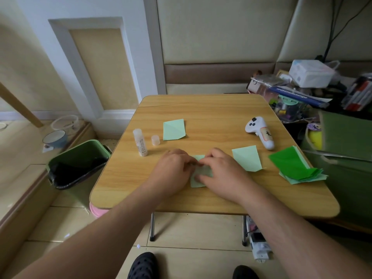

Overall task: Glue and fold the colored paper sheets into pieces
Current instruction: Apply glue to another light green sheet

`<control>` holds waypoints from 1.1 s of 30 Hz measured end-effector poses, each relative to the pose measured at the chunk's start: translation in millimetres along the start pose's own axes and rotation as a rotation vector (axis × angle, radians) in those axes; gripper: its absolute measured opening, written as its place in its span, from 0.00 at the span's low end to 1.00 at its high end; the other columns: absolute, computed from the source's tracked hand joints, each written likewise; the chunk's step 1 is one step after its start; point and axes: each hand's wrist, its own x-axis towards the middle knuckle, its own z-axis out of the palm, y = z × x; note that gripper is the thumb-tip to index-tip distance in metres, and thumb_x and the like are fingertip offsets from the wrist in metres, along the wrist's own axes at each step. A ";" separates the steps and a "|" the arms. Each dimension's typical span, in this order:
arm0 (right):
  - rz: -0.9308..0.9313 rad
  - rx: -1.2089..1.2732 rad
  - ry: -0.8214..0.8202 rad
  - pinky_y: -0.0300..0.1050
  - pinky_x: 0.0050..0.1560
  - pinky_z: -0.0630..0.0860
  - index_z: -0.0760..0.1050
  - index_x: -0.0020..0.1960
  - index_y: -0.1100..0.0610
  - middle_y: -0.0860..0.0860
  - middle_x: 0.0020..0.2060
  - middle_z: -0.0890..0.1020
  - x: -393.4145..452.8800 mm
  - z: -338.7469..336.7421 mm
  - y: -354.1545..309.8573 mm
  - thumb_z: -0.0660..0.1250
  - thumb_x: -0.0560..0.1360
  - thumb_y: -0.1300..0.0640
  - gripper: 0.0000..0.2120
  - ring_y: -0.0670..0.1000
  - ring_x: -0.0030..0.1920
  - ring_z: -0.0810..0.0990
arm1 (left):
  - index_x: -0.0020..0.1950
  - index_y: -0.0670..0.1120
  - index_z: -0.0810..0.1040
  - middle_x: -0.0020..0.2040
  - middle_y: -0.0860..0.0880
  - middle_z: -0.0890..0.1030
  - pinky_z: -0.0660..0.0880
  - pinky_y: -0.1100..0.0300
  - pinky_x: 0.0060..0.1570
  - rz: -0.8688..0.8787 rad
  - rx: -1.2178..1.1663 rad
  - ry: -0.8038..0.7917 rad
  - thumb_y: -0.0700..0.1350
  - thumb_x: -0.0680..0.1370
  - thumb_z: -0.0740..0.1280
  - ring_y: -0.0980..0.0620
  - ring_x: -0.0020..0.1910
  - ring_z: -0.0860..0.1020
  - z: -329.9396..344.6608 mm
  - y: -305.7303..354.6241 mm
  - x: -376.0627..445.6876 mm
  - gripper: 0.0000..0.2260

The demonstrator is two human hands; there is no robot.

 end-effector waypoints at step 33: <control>-0.011 0.085 0.064 0.48 0.61 0.75 0.80 0.64 0.47 0.40 0.60 0.72 -2.8 -2.0 -6.4 0.66 0.82 0.41 0.16 0.45 0.62 0.73 | 0.64 0.52 0.82 0.53 0.56 0.83 0.78 0.50 0.59 -0.626 -0.406 0.292 0.58 0.77 0.74 0.53 0.55 0.80 -51.8 -62.3 -6.0 0.19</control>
